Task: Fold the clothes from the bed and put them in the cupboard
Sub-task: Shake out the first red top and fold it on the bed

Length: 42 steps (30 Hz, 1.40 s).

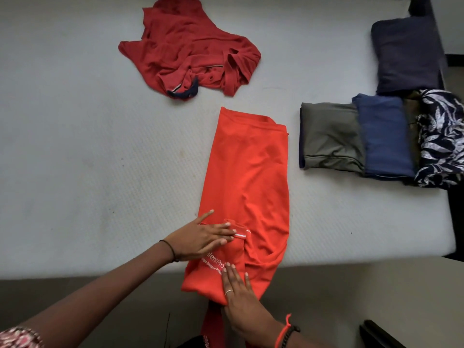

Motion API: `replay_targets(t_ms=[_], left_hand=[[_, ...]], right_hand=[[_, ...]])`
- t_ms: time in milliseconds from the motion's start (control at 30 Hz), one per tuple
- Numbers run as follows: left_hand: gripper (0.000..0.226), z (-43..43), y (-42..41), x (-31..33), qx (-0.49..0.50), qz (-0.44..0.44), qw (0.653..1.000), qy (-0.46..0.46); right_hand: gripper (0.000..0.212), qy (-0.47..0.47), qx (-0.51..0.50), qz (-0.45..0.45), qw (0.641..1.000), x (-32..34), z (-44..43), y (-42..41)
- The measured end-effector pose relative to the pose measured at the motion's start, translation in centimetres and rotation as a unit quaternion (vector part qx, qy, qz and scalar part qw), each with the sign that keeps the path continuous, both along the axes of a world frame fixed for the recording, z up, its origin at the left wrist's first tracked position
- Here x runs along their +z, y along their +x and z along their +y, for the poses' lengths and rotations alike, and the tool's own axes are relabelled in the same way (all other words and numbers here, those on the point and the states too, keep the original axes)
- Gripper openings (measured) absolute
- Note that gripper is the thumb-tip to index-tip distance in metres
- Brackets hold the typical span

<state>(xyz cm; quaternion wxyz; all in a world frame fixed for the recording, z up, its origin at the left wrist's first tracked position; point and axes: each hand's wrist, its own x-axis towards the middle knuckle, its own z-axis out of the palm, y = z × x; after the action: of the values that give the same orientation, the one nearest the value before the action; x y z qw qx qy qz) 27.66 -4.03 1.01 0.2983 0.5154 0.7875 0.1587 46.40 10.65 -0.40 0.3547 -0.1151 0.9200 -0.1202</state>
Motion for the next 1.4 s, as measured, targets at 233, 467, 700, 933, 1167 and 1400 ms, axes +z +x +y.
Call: replay_targets(t_ms=[233, 467, 700, 933, 1167, 1400], left_hand=[[0.058, 1.1, -1.7, -0.1, 0.218, -0.306, 0.925, -0.063], [0.028, 2.3, -2.3, -2.2, 0.36, -0.329, 0.863, -0.129], [0.046, 2.0, -3.6, -1.8, 0.486, -0.47, 0.736, -0.029], [0.105, 2.3, -2.9, -2.0, 0.581, -0.494, 0.647, 0.022], [0.058, 3.0, -5.4, -2.2, 0.711, -0.398, 0.572, 0.092], [0.025, 5.6, -10.5, -3.9, 0.666, -0.198, 0.717, 0.064]], right_hand=[[0.058, -0.188, -0.068, -0.184, 0.962, 9.3, 2.6, -7.2], [0.019, -0.244, -0.216, -0.257, 0.91, 12.0, 8.6, -19.2], [0.025, -0.292, -0.381, -0.246, 0.842, 5.1, 12.2, -27.1], [0.006, -0.28, -0.491, -0.193, 0.802, -0.9, 12.7, -27.0], [0.039, -0.33, -0.515, -0.183, 0.77, -2.0, 13.0, -25.9], [0.02, -0.331, -0.512, -0.111, 0.785, -2.7, 13.1, -24.9]])
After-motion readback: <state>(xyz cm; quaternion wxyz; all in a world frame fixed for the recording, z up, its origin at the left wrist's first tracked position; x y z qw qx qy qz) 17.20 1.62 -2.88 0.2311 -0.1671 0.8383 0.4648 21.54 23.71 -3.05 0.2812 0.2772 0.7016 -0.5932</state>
